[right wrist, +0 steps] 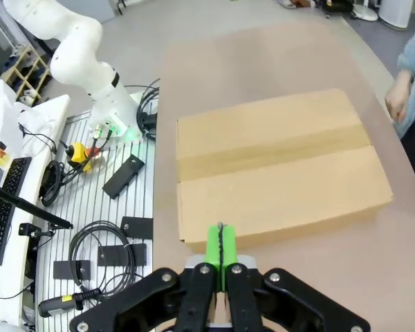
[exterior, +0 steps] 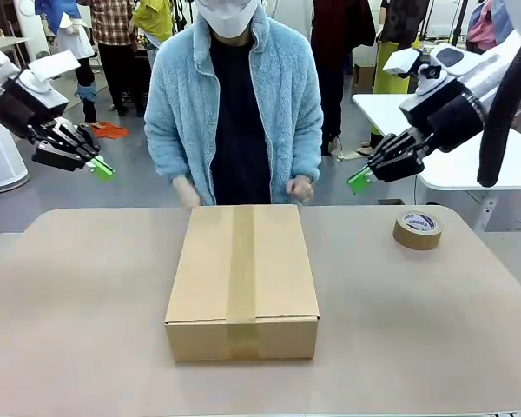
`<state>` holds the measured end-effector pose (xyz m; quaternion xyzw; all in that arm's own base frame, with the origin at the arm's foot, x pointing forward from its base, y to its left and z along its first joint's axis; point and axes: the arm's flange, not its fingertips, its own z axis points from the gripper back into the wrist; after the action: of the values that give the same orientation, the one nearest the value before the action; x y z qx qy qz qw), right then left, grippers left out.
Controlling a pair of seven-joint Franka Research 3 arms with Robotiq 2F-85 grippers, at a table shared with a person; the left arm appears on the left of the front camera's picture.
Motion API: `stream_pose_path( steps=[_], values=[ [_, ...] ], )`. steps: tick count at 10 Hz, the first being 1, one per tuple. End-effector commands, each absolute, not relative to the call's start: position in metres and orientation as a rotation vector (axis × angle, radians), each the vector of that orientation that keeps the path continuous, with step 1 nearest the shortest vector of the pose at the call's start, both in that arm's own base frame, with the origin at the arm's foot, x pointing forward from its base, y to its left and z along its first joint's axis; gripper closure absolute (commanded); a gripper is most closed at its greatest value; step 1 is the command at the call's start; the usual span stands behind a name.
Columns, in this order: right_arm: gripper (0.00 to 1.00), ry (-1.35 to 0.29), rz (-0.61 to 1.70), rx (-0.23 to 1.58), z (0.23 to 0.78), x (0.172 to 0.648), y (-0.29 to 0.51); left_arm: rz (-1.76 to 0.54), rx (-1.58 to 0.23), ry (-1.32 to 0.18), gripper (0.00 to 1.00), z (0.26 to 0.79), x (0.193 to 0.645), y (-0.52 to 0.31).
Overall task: Wrap the clocks to prevent damage.
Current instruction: After the human seals the box with tape, release both hands from the side flaps of the Package Box.
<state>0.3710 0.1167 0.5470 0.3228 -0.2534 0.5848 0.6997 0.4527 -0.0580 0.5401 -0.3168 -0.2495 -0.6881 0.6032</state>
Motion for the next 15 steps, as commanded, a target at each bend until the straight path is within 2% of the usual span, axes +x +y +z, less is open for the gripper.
stream_pose_path(
  steps=[1,2,3,15],
  values=[
    [0.99,-0.575,1.260,0.658,0.541,0.374,0.113,-1.567,-0.762,-0.516,1.00,0.542,0.441,-0.055],
    [0.99,-0.615,1.268,0.649,0.535,0.387,0.108,-1.568,-0.773,-0.516,1.00,0.537,0.438,-0.057],
    [0.99,-0.575,1.291,0.693,0.550,0.372,0.114,-1.584,-0.743,-0.562,1.00,0.541,0.449,-0.055],
    [0.99,-0.575,1.291,0.693,0.550,0.372,0.114,-1.584,-0.743,-0.562,1.00,0.541,0.449,-0.055]
  ],
)
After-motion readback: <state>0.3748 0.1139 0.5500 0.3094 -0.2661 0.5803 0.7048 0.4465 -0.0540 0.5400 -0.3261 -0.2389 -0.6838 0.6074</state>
